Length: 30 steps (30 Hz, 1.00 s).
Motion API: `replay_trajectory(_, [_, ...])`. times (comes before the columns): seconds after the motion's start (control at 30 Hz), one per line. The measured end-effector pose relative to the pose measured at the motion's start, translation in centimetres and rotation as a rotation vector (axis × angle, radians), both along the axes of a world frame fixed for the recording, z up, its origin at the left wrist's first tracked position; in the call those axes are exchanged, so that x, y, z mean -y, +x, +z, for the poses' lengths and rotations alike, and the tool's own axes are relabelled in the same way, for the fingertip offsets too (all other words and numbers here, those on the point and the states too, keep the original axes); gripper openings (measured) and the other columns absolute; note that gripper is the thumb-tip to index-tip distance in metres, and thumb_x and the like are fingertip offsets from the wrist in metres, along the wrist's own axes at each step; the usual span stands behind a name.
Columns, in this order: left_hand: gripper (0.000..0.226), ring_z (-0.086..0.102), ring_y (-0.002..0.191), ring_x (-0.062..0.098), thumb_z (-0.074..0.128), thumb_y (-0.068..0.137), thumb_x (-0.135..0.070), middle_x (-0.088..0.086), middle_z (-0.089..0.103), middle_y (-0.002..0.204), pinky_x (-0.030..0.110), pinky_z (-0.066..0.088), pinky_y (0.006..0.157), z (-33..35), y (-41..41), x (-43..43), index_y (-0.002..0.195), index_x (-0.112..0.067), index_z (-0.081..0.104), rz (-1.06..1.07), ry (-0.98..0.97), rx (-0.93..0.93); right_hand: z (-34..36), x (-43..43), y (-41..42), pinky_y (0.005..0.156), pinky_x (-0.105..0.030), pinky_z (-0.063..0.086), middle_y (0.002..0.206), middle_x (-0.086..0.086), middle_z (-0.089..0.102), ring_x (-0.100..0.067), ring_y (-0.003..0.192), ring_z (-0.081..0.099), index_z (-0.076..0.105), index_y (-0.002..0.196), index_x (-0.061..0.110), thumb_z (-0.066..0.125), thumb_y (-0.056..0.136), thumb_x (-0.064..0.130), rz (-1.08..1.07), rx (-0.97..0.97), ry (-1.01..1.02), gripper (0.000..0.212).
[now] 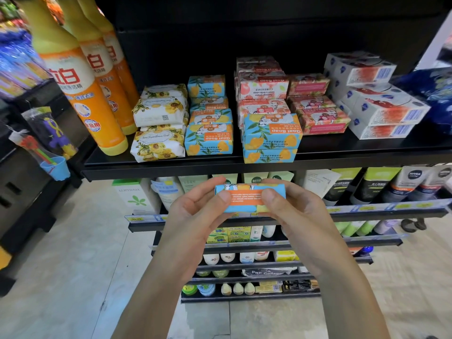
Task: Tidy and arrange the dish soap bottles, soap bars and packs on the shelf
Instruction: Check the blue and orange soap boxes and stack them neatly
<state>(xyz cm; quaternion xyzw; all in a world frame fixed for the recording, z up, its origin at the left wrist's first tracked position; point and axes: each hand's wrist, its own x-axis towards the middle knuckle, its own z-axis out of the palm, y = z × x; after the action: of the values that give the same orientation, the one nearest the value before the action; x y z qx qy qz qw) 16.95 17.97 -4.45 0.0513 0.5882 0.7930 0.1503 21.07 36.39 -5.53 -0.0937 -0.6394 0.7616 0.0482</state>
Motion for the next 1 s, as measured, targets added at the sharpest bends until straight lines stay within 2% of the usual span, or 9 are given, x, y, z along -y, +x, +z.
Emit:
replay_trajectory(0.13, [0.064, 0.073, 0.108, 0.017, 0.079, 0.071, -0.034, 0.004, 0.077, 0.112, 0.030, 0.057, 0.097, 0.0, -0.1, 0.0, 0.132, -0.020, 0.065, -0.002, -0.006, -0.047, -0.3, -0.1, -0.2, 0.095, -0.030, 0.054, 0.118, -0.011, 0.075, -0.024, 0.114, 0.070, 0.066, 0.126, 0.014, 0.095, 0.051, 0.060, -0.009, -0.048, -0.103, 0.093])
replay_trajectory(0.23, [0.058, 0.071, 0.111, 0.017, 0.069, 0.079, -0.026, 0.003, 0.076, 0.117, 0.033, 0.056, 0.100, 0.0, -0.2, 0.1, 0.137, -0.022, 0.061, -0.028, 0.011, -0.057, -0.1, -0.2, -0.2, 0.097, -0.032, 0.055, 0.123, -0.011, 0.073, -0.025, 0.120, 0.067, 0.068, 0.127, 0.017, 0.098, 0.049, 0.056, 0.011, -0.106, -0.131, 0.092])
replay_trajectory(0.33, [0.060, 0.068, 0.118, 0.019, 0.067, 0.081, -0.035, 0.004, 0.073, 0.126, 0.039, 0.049, 0.104, -0.1, -0.4, 0.3, 0.139, -0.022, 0.059, -0.019, 0.022, -0.039, -0.3, -0.5, -0.2, 0.098, -0.036, 0.055, 0.123, -0.009, 0.073, -0.025, 0.120, 0.067, 0.069, 0.128, 0.020, 0.099, 0.054, 0.041, 0.035, -0.159, -0.118, 0.083])
replay_trajectory(0.43, [0.054, 0.069, 0.118, 0.022, 0.062, 0.087, -0.040, 0.009, 0.073, 0.124, 0.040, 0.055, 0.101, -0.1, -0.5, 0.4, 0.135, -0.016, 0.063, -0.020, 0.018, -0.036, -0.4, -0.9, -0.3, 0.097, -0.038, 0.056, 0.126, -0.010, 0.071, -0.027, 0.123, 0.064, 0.066, 0.130, 0.019, 0.100, 0.054, 0.035, 0.049, -0.232, -0.091, 0.086])
replay_trajectory(0.63, [0.038, 0.072, 0.110, 0.026, 0.068, 0.095, -0.029, 0.014, 0.075, 0.118, 0.034, 0.060, 0.091, -0.2, -0.7, 0.3, 0.124, -0.004, 0.068, -0.020, 0.039, -0.025, -0.3, -1.1, -0.4, 0.105, -0.047, 0.052, 0.132, -0.010, 0.066, -0.027, 0.130, 0.058, 0.057, 0.135, 0.012, 0.085, 0.068, -0.004, 0.092, -0.347, 0.078, 0.074])
replay_trajectory(0.73, [0.043, 0.073, 0.108, 0.026, 0.065, 0.088, -0.022, 0.014, 0.076, 0.116, 0.034, 0.060, 0.091, -0.1, -0.8, 0.1, 0.127, -0.004, 0.066, 0.001, 0.013, -0.045, 0.0, -0.9, -0.3, 0.109, -0.046, 0.049, 0.138, -0.003, 0.060, -0.023, 0.134, 0.055, 0.053, 0.140, 0.020, 0.085, 0.076, -0.004, 0.107, -0.351, 0.232, 0.076])
replay_trajectory(0.83, [0.050, 0.073, 0.110, 0.025, 0.068, 0.083, -0.022, 0.011, 0.076, 0.117, 0.038, 0.059, 0.095, -0.1, -0.9, 0.2, 0.131, -0.008, 0.065, 0.039, -0.009, -0.064, 0.6, -0.6, -0.3, 0.115, -0.033, 0.041, 0.148, 0.012, 0.046, -0.013, 0.141, 0.044, 0.049, 0.146, 0.032, 0.092, 0.076, 0.018, 0.021, -0.388, 0.596, 0.083])
replay_trajectory(0.93, [0.055, 0.071, 0.113, 0.026, 0.070, 0.082, -0.024, 0.009, 0.075, 0.119, 0.042, 0.056, 0.099, 0.2, -1.0, 0.0, 0.135, -0.012, 0.062, 0.041, -0.021, -0.078, 1.3, -0.3, -0.8, 0.111, -0.010, 0.030, 0.143, 0.015, 0.043, -0.003, 0.138, 0.039, 0.052, 0.145, 0.027, 0.091, 0.072, 0.035, -0.050, -0.457, 0.912, 0.083])
replay_trajectory(1.0, [0.051, 0.071, 0.114, 0.026, 0.074, 0.086, -0.023, 0.009, 0.075, 0.119, 0.040, 0.058, 0.098, 0.4, -1.1, -0.2, 0.135, -0.012, 0.062, 0.028, -0.011, -0.096, 1.5, -0.4, -1.3, 0.109, -0.010, 0.030, 0.136, 0.010, 0.049, -0.006, 0.132, 0.044, 0.058, 0.140, 0.020, 0.091, 0.072, 0.033, -0.082, -0.524, 1.011, 0.076])
